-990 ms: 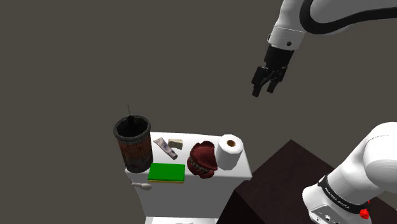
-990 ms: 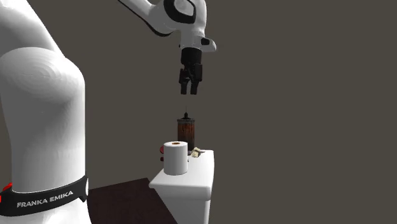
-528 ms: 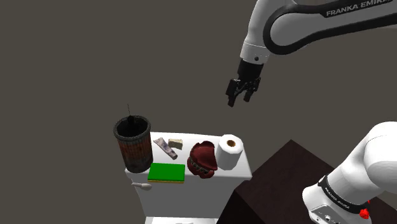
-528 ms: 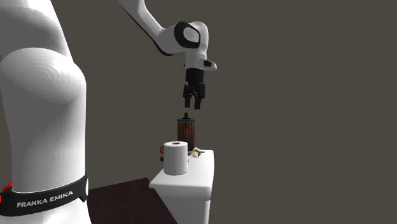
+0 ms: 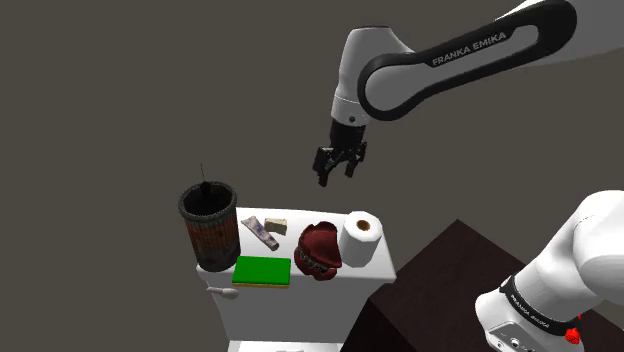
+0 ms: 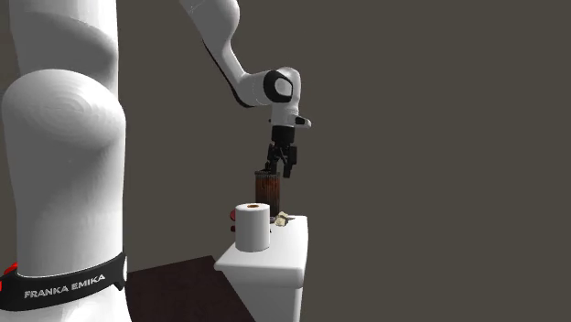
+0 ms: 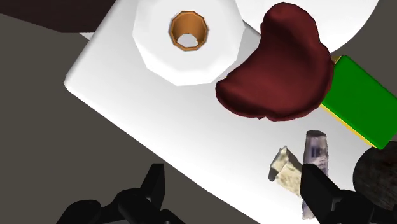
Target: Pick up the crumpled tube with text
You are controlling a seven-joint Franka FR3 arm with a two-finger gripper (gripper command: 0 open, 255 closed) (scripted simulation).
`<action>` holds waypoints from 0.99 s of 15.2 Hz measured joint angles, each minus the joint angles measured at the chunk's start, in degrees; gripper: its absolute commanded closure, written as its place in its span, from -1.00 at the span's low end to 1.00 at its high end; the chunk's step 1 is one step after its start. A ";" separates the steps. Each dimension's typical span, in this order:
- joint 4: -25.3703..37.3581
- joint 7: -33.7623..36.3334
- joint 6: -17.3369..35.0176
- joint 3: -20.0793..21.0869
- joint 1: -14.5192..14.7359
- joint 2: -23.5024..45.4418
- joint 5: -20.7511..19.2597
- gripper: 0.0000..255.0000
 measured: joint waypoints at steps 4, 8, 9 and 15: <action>5.95 3.13 2.78 1.25 1.49 8.82 -2.55 -1.00; 12.33 5.71 4.99 1.50 3.30 17.66 -5.47 -1.00; 13.98 6.70 5.52 1.59 4.12 19.87 -6.21 -1.00; 25.89 10.01 5.94 0.97 8.11 32.60 -9.89 -1.00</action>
